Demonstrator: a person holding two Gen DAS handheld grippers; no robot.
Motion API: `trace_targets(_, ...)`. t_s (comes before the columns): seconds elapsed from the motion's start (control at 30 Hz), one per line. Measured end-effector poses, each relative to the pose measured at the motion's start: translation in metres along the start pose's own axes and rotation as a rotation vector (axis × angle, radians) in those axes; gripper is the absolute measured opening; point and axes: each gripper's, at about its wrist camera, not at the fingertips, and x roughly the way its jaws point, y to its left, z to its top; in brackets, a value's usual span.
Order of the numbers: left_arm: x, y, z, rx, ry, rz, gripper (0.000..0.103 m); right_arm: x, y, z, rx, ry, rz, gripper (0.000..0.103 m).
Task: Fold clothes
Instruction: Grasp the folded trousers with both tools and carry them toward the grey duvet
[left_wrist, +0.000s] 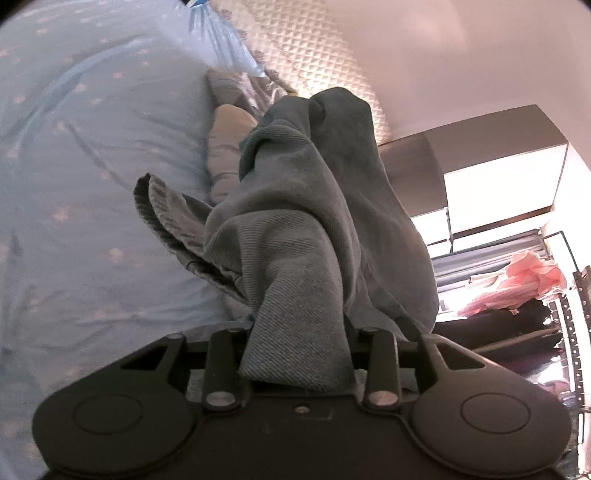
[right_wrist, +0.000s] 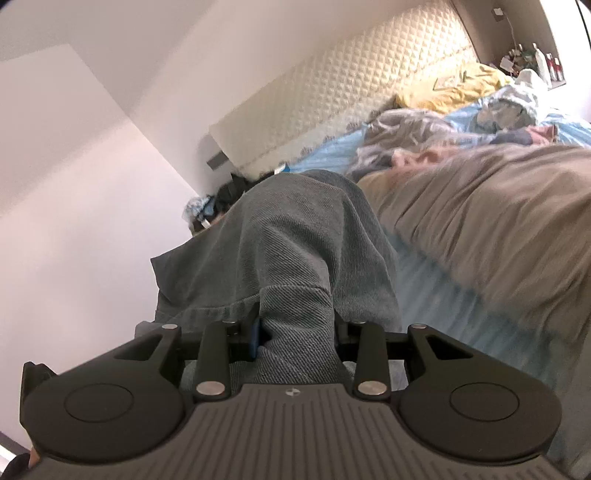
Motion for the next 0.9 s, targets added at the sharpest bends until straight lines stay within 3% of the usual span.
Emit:
trace_targets(0.2, 0.092, -0.058, -0.054, -0.014, -0.003, 0.009, 0.033, -0.039, -0.090, 0.051, 0.004, 0.007, 0.025, 0.036)
trace_targets(0.47, 0.224, -0.108, -0.124, 0.005, 0.102, -0.023, 0.033, -0.095, -0.207, 0.084, 0.025, -0.031, -0.038, 0.036)
trace_targets(0.6, 0.278, -0.121, -0.167, -0.004, 0.167, -0.020, 0.033, -0.121, -0.264, 0.082, 0.068, -0.028, -0.109, 0.036)
trace_targets(0.77, 0.317, -0.121, -0.207, 0.003, 0.246, -0.020, 0.035, -0.149, -0.312, 0.061, 0.116, -0.023, -0.161, 0.037)
trace_targets(0.9, 0.346, -0.116, -0.225, 0.078, 0.336, 0.074, 0.039, -0.155, -0.341, 0.033, 0.169, -0.001, -0.221, 0.040)
